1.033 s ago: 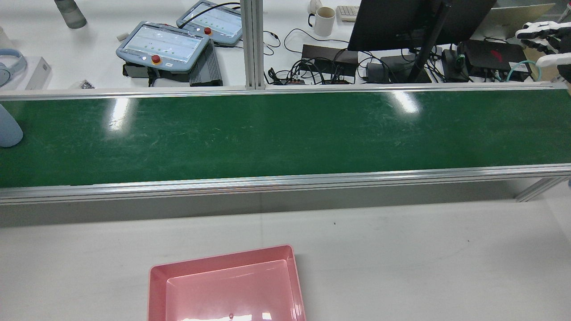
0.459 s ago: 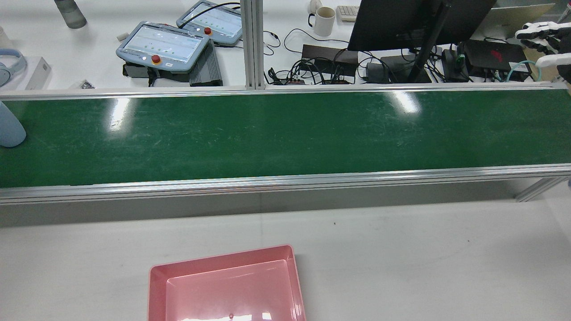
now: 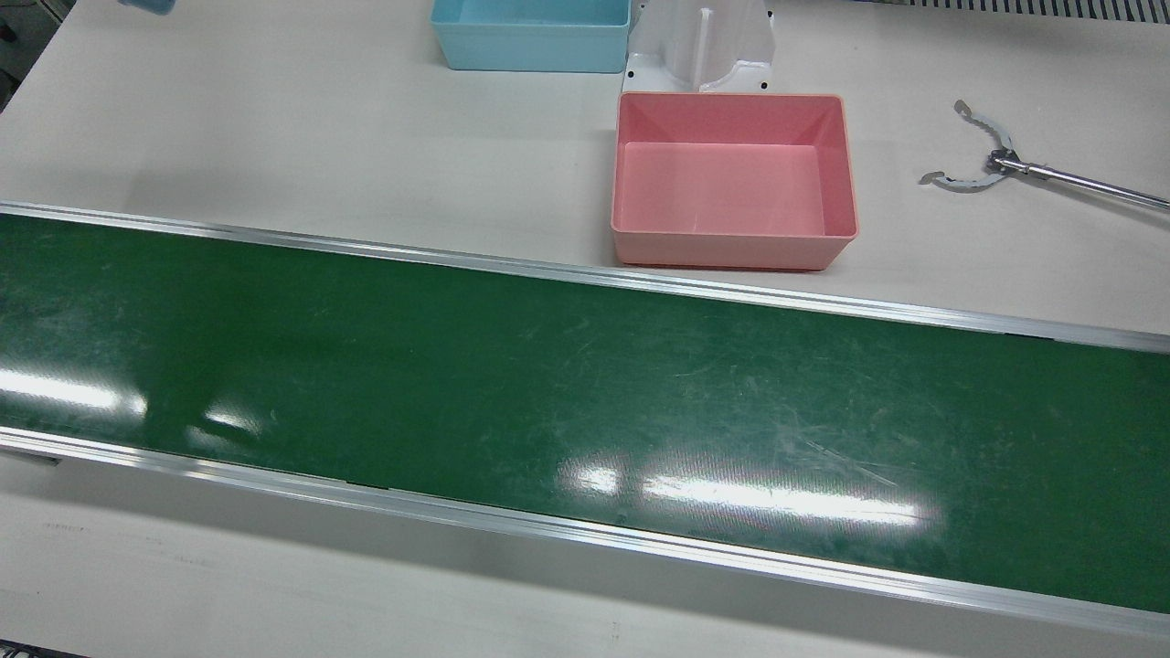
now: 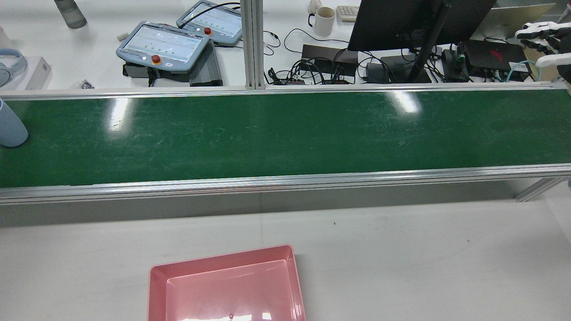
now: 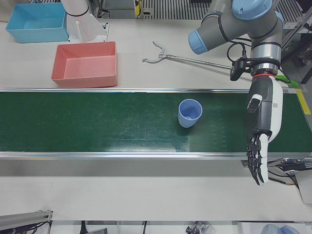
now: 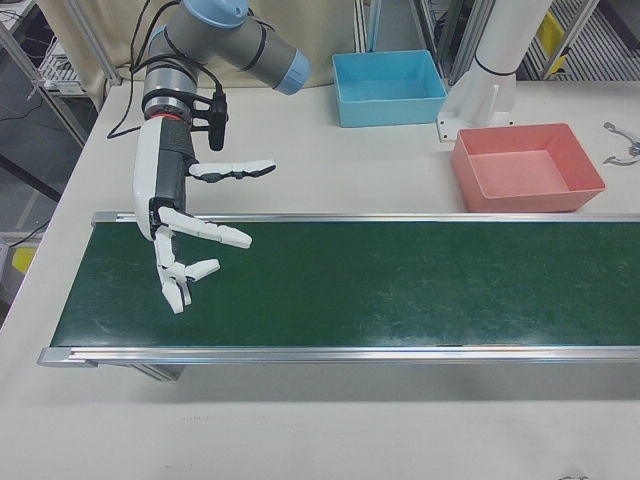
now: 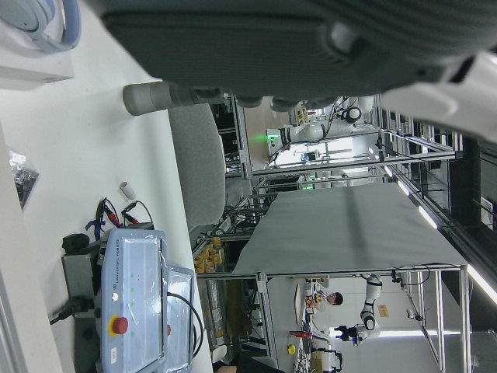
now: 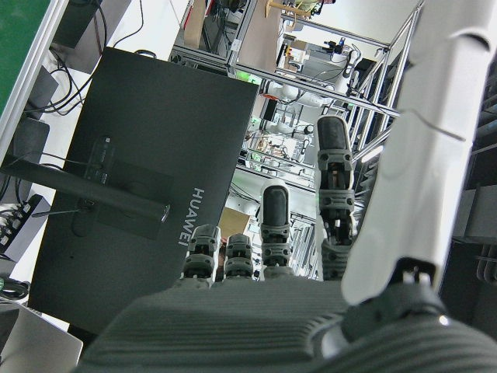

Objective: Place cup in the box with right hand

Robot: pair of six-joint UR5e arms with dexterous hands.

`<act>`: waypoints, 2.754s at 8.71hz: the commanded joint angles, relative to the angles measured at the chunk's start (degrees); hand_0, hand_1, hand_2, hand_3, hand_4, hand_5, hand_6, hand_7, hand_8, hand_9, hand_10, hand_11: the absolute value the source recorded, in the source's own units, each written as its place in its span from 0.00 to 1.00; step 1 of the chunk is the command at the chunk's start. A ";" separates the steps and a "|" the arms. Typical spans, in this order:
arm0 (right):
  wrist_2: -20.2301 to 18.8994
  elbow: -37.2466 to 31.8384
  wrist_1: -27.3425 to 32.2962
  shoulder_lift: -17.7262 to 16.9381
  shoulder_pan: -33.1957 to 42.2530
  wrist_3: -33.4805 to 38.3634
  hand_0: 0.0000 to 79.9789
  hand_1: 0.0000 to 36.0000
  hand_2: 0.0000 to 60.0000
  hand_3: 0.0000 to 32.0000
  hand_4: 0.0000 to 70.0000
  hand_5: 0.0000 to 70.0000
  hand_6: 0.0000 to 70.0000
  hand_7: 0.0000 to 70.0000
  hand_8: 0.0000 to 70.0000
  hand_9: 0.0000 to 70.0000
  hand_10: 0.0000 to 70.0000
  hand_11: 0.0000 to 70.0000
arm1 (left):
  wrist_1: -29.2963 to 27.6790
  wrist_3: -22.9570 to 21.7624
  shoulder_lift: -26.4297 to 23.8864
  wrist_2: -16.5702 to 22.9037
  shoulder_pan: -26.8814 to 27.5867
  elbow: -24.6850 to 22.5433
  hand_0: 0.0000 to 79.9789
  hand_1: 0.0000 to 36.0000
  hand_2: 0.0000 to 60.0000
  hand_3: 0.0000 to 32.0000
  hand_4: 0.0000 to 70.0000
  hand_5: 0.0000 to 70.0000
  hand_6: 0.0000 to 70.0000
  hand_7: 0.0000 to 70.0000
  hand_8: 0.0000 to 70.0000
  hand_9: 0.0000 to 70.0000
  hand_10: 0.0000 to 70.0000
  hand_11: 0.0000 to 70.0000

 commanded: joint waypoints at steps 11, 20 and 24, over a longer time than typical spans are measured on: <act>0.00 0.00 0.00 0.00 0.00 0.00 0.71 0.34 0.00 0.00 0.62 0.08 0.19 0.79 0.06 0.21 0.13 0.21 | 0.00 0.06 0.00 0.00 0.00 0.00 0.00 0.00 0.00 0.00 0.00 0.00 0.00 0.00 0.00 0.00 0.00 0.00; 0.00 0.00 0.00 0.00 0.00 0.00 0.71 0.34 0.00 0.00 0.62 0.08 0.18 0.78 0.06 0.21 0.13 0.21 | 0.00 0.06 0.00 0.00 0.00 0.00 0.00 0.00 0.00 0.00 0.00 0.00 0.00 0.00 0.00 0.00 0.00 0.00; 0.00 0.00 0.00 0.00 0.00 0.00 0.71 0.34 0.00 0.00 0.62 0.08 0.18 0.78 0.06 0.21 0.13 0.21 | 0.00 0.06 0.00 0.00 0.00 0.00 0.00 0.00 0.00 0.00 0.00 0.00 0.00 0.00 0.00 0.00 0.00 0.00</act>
